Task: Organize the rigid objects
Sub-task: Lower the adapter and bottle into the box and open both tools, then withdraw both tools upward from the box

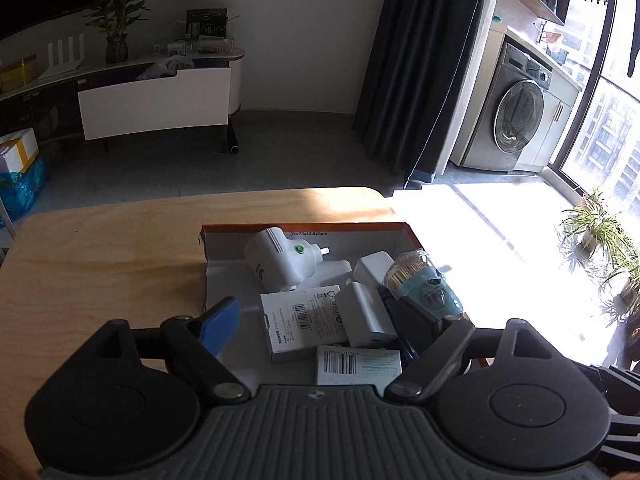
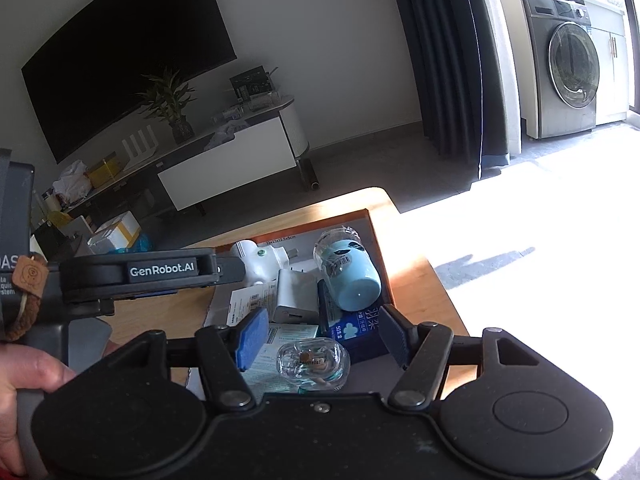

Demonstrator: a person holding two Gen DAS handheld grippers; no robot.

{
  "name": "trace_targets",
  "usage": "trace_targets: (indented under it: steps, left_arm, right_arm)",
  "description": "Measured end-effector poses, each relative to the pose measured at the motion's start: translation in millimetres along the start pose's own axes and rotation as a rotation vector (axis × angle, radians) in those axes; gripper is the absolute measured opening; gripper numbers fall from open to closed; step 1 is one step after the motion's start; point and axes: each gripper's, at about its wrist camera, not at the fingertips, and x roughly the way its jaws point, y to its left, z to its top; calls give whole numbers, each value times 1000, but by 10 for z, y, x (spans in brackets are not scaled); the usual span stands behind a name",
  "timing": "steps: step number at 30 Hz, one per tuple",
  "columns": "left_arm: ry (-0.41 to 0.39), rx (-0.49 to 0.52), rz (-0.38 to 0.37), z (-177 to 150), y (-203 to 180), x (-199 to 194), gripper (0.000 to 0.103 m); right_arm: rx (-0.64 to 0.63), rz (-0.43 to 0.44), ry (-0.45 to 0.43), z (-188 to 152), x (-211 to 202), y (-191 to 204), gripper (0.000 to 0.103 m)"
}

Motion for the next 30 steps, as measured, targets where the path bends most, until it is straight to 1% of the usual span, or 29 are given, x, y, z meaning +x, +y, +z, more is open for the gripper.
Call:
trace_targets:
  steps: [1,5,8,10,12,15,19,28,30]
  left_arm:
    - [0,-3,13,-31,5,-77,97]
    - [-1,10,41,-187,-15,-347,103]
    - [0,-6,55,-348,-28,-534,103]
    - [21,-12,58,-444,-46,-600,103]
    - [35,-11,61,-531,-67,-635,103]
    - [50,-6,91,-663,-94,-664,103]
    - [69,-9,109,-811,-127,-696,103]
    - [61,-29,152,-964,-167,-820,103]
    - [58,-17,161,-974,-187,-834,103]
  right_arm:
    - [-4,0,3,-15,-34,0,79]
    - [-17,2,13,-76,-169,-11,81]
    - [-31,11,16,-129,-272,-5,83]
    - [-45,17,21,-178,-337,3,84]
    - [-54,22,25,-225,-394,10,84]
    - [-65,23,32,-294,-461,25,85]
    - [-80,23,50,-404,-531,15,86]
    - [-87,20,51,-535,-658,1,86]
    - [-90,20,47,-541,-684,5,86]
